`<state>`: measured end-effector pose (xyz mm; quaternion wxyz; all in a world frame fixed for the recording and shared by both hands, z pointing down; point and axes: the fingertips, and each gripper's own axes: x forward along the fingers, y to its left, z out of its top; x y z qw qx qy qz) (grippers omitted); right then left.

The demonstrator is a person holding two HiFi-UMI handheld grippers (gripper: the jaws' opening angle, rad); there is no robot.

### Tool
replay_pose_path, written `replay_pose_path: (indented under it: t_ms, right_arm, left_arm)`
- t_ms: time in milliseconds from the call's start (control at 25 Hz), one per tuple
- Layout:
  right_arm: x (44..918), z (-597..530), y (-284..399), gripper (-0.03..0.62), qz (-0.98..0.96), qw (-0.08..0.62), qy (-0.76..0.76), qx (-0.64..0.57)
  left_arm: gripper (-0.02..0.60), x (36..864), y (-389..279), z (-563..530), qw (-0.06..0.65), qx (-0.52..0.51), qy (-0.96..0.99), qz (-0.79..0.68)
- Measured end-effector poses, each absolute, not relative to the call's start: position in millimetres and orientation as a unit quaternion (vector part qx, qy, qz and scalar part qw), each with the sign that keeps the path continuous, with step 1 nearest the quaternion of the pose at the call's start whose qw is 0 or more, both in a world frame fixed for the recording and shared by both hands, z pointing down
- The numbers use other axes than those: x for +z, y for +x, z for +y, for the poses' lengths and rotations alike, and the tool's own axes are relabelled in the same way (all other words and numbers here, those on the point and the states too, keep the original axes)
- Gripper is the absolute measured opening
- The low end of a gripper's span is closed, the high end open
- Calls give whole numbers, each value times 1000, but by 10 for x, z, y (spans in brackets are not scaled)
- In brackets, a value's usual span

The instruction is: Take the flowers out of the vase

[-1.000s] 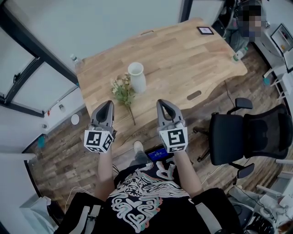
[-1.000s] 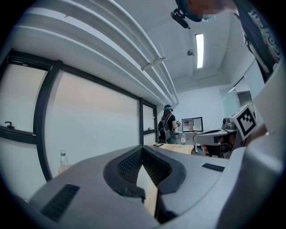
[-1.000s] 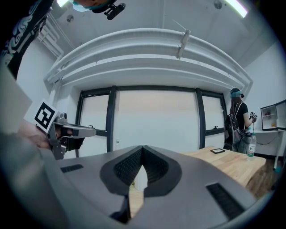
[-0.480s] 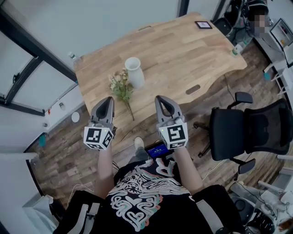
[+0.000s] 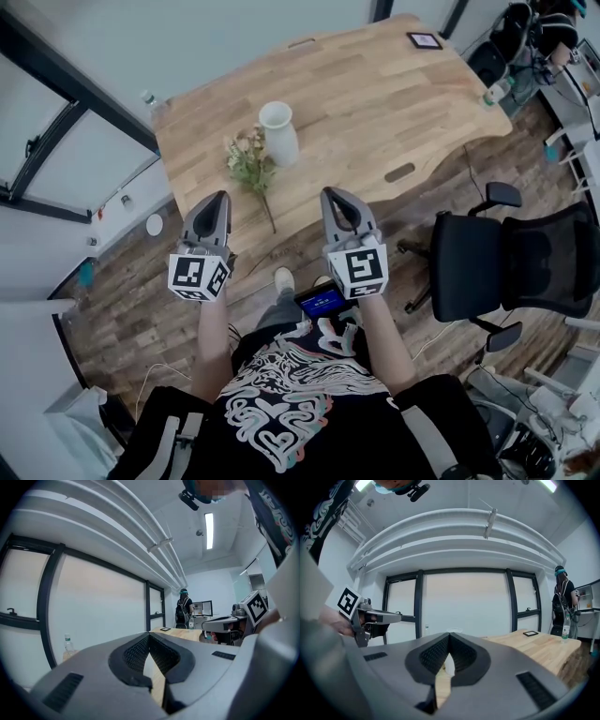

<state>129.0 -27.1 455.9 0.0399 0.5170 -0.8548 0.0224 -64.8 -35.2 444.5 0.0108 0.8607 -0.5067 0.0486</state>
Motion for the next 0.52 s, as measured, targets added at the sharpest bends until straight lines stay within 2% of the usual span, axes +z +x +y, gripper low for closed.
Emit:
replay_pose_path:
  t_ms: [520]
  right_arm:
    - [4570, -361, 1222, 5, -858, 45, 511, 20]
  left_arm:
    - [3, 4452, -686, -428, 12, 45, 858, -512]
